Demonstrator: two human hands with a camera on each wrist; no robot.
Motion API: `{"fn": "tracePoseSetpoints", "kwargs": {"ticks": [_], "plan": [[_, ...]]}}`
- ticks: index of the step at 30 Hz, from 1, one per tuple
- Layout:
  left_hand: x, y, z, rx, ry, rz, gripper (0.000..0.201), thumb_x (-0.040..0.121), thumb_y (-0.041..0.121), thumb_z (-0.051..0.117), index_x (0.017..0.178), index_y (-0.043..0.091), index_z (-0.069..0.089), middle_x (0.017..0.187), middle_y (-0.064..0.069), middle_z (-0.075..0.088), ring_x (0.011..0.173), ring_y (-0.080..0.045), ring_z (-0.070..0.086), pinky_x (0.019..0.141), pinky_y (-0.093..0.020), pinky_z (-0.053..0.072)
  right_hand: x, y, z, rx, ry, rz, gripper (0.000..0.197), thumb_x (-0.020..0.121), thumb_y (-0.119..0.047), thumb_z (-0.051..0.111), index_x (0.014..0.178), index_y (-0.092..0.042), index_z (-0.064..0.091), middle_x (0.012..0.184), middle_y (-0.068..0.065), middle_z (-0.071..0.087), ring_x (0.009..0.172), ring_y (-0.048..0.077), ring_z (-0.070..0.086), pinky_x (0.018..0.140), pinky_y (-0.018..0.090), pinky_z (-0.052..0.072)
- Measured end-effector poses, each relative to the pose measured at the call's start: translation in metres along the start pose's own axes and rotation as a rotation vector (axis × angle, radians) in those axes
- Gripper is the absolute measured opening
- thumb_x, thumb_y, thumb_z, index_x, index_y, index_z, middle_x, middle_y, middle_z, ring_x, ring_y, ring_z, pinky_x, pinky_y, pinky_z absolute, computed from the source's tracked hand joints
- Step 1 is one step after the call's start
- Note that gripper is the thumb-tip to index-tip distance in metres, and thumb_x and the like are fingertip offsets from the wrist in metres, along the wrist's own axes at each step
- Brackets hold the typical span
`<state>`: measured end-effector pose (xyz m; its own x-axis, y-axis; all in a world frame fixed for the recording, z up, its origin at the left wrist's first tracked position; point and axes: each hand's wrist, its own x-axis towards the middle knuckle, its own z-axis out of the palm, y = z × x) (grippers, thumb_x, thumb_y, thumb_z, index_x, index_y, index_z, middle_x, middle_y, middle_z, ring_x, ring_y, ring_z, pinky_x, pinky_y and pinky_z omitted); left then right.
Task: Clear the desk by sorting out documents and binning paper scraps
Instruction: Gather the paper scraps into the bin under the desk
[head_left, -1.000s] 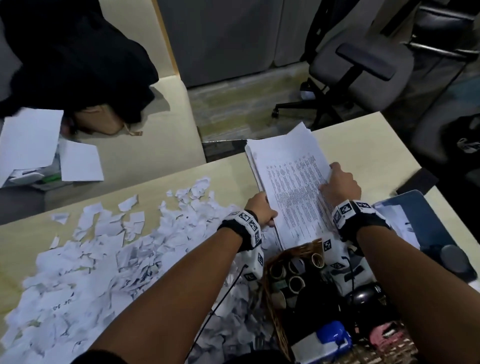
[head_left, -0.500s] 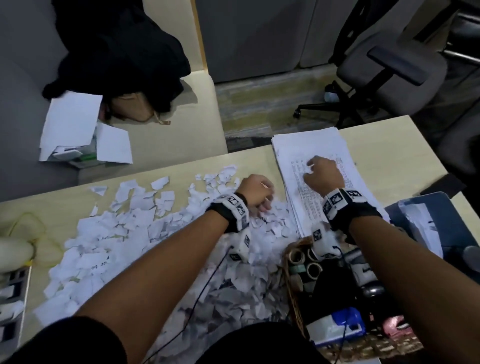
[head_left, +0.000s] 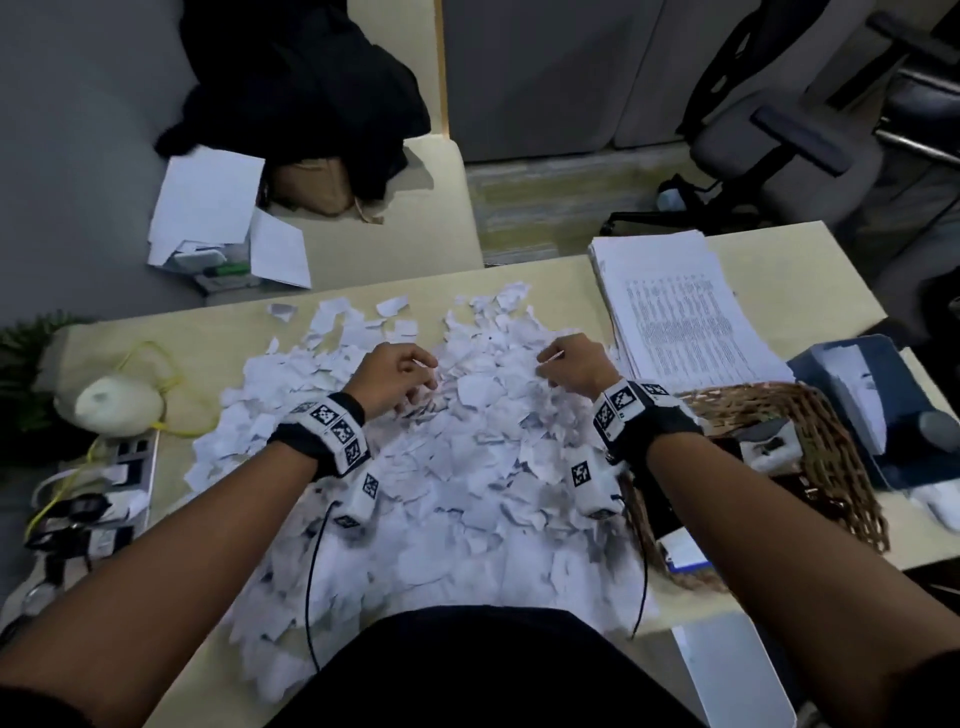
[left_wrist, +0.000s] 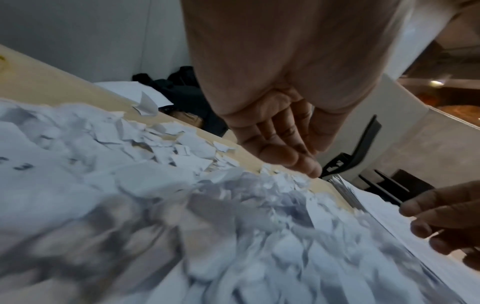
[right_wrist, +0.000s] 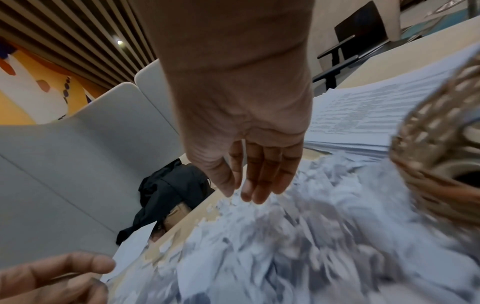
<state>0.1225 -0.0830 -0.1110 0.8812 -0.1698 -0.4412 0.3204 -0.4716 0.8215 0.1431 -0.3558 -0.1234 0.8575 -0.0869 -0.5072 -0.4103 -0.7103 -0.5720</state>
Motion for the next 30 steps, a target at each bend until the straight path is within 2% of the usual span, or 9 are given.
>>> {"fn": "tracePoseSetpoints", "kwargs": {"ticks": [2,7,10,13,16,20,23,26,30], "plan": [[-0.017,-0.009,-0.002,0.056,-0.019,0.054,0.011,0.093,0.007,0.056,0.098,0.009,0.066,0.086,-0.01,0.073,0.057,-0.017,0.057,0.043,-0.023,0.043,-0.019,0.007,0.014,0.012,0.018,0.007,0.013,0.084,-0.014,0.067,0.096,-0.011,0.071,0.094,0.012,0.073,0.085,0.025,0.071,0.078,0.034,0.059],[-0.053,-0.025,0.021,0.21,-0.217,0.198,0.015,0.091,0.006,0.056,0.096,0.014,0.068,0.079,-0.001,0.071,0.061,-0.006,0.059,0.059,-0.018,0.047,-0.064,0.032,0.039,0.037,-0.027,0.054,0.007,0.087,-0.014,0.065,0.08,-0.014,0.066,0.084,0.017,0.072,0.071,0.025,0.068,0.059,0.029,0.056],[-0.067,-0.034,0.041,0.379,-0.376,0.284,0.015,0.094,0.013,0.054,0.1,0.018,0.068,0.083,0.005,0.07,0.069,-0.002,0.061,0.071,-0.02,0.049,-0.081,0.046,0.048,0.035,-0.014,0.046,0.003,0.086,-0.012,0.065,0.085,-0.015,0.066,0.082,0.014,0.073,0.074,0.027,0.07,0.063,0.033,0.058],[-0.078,-0.043,0.059,0.532,-0.457,0.382,0.016,0.095,0.02,0.054,0.105,0.023,0.067,0.094,0.005,0.067,0.076,-0.006,0.059,0.073,-0.024,0.048,-0.097,0.054,0.056,-0.006,-0.021,0.045,0.006,0.084,-0.015,0.068,0.084,-0.019,0.064,0.074,0.005,0.07,0.07,0.02,0.069,0.067,0.033,0.059],[-0.087,-0.047,0.077,0.655,-0.504,0.532,0.019,0.095,0.025,0.054,0.112,0.025,0.063,0.109,0.004,0.061,0.093,-0.008,0.052,0.085,-0.031,0.047,-0.114,0.064,0.062,0.015,0.042,0.06,0.007,0.083,-0.013,0.067,0.085,-0.019,0.065,0.07,0.003,0.068,0.069,0.019,0.067,0.071,0.037,0.058],[-0.092,-0.051,0.112,0.817,-0.581,0.881,0.025,0.095,0.026,0.055,0.117,0.018,0.061,0.127,-0.002,0.055,0.116,-0.021,0.046,0.096,-0.04,0.04,-0.143,0.087,0.07,0.025,0.171,0.082,0.009,0.086,-0.009,0.06,0.088,-0.016,0.066,0.079,0.0,0.065,0.084,0.023,0.065,0.078,0.034,0.053],[-0.096,-0.052,0.143,0.948,-0.64,1.08,0.033,0.091,0.029,0.058,0.122,0.017,0.059,0.141,-0.006,0.048,0.129,-0.026,0.041,0.1,-0.045,0.037,-0.165,0.11,0.077,0.004,0.269,0.154,0.013,0.088,-0.009,0.058,0.091,-0.012,0.07,0.089,0.006,0.069,0.091,0.024,0.063,0.083,0.032,0.05],[-0.097,-0.055,0.17,1.123,-0.742,1.098,0.051,0.091,0.037,0.057,0.137,0.018,0.048,0.154,-0.006,0.033,0.142,-0.025,0.025,0.109,-0.042,0.028,-0.185,0.137,0.086,-0.008,0.346,0.214,0.012,0.086,-0.006,0.059,0.09,-0.008,0.07,0.087,0.009,0.071,0.09,0.026,0.065,0.074,0.026,0.045],[-0.092,-0.062,0.193,1.339,-0.788,1.028,0.073,0.086,0.048,0.062,0.148,0.031,0.028,0.161,-0.009,0.009,0.147,-0.034,0.009,0.116,-0.05,0.019,-0.201,0.165,0.095,-0.11,0.266,0.226,0.024,0.087,-0.003,0.058,0.108,0.002,0.066,0.107,0.019,0.068,0.104,0.035,0.061,0.085,0.035,0.048]]}}
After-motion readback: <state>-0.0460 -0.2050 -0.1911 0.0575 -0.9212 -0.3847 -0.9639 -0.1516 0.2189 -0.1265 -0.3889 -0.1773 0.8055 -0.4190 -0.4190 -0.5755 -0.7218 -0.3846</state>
